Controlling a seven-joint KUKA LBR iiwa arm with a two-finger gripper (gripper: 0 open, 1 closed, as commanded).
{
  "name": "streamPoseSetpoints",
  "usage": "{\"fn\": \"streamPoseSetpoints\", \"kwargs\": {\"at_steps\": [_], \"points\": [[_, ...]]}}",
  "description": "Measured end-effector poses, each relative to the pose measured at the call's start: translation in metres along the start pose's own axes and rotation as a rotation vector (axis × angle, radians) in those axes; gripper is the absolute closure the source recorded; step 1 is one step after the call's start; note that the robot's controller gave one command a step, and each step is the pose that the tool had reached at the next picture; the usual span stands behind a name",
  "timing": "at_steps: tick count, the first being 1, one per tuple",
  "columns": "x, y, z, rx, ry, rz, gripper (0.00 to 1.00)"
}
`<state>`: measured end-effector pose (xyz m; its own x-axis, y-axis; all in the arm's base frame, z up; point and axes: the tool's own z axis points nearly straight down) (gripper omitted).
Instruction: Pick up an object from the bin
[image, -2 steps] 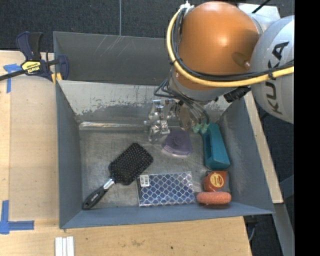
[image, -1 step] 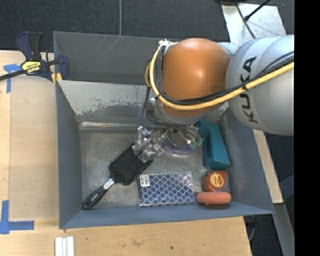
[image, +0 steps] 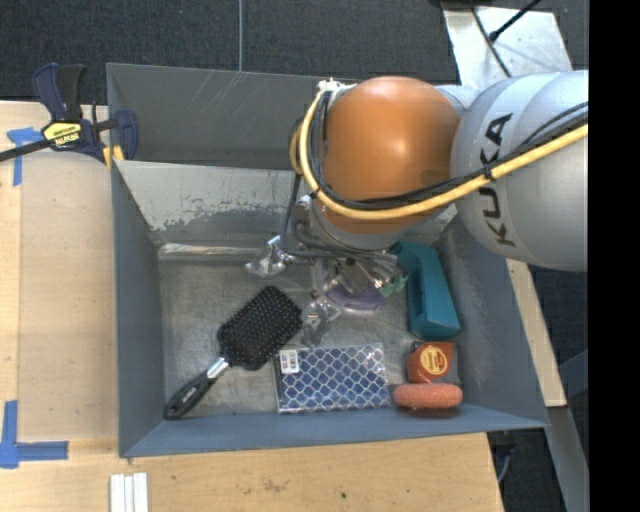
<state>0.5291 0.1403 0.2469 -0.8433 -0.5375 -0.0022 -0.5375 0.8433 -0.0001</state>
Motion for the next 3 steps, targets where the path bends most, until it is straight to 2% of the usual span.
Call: {"fn": "streamPoseSetpoints", "kwargs": {"at_steps": [1, 2, 3], "points": [[0.0, 0.0, 0.0, 0.0, 0.0, 0.0, 0.0], [-0.028, -0.021, -0.017, 0.0, 0.0, -0.041, 0.0], [-0.037, -0.027, -0.023, 0.002, -0.003, -0.049, 0.0]]}}
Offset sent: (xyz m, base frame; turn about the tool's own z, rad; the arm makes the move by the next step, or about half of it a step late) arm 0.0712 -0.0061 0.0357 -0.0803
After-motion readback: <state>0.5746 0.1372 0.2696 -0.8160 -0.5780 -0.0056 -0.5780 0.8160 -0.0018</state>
